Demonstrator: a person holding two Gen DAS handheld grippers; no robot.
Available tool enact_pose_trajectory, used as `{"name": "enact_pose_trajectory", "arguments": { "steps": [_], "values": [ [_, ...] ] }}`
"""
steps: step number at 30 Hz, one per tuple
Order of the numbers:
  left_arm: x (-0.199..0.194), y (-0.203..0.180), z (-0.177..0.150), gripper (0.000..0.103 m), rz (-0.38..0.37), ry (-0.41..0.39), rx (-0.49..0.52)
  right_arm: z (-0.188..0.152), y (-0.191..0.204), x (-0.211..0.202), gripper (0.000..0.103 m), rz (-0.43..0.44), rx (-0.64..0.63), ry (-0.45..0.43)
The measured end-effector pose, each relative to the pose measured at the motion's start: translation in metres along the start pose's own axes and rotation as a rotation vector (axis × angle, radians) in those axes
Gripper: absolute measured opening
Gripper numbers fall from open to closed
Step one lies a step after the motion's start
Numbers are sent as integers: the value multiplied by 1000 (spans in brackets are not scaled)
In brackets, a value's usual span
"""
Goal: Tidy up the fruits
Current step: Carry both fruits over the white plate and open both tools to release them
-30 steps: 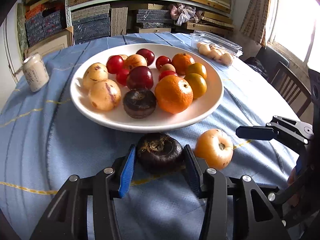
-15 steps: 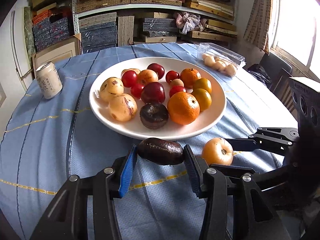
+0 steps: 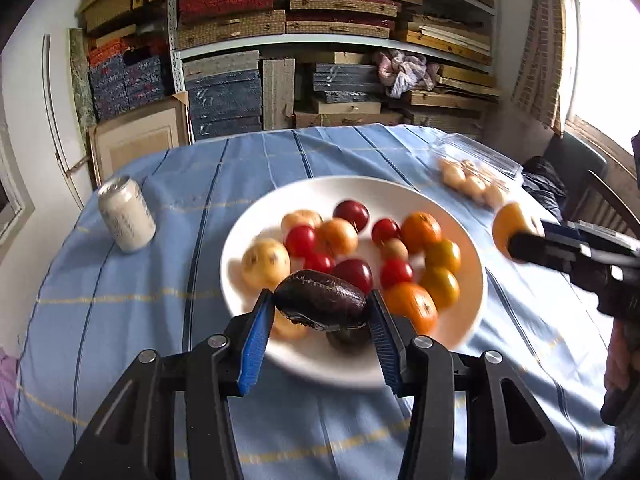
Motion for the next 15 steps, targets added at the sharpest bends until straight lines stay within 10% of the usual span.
{"name": "enact_pose_trajectory", "arguments": {
  "steps": [15],
  "values": [
    [66, 5, 12, 48, -30, 65, -65, 13, -17, 100, 46, 12, 43, 69]
  ]
}}
Point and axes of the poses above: each gripper's, at about its wrist camera, not at the fingertips, and x roughly the way its jaws point, y to its left, z to its top, the point moved 8 cm from there along x, roughly the way its jaws point, and after that the axes turned 8 degrees about z, right-handed, at the moved point
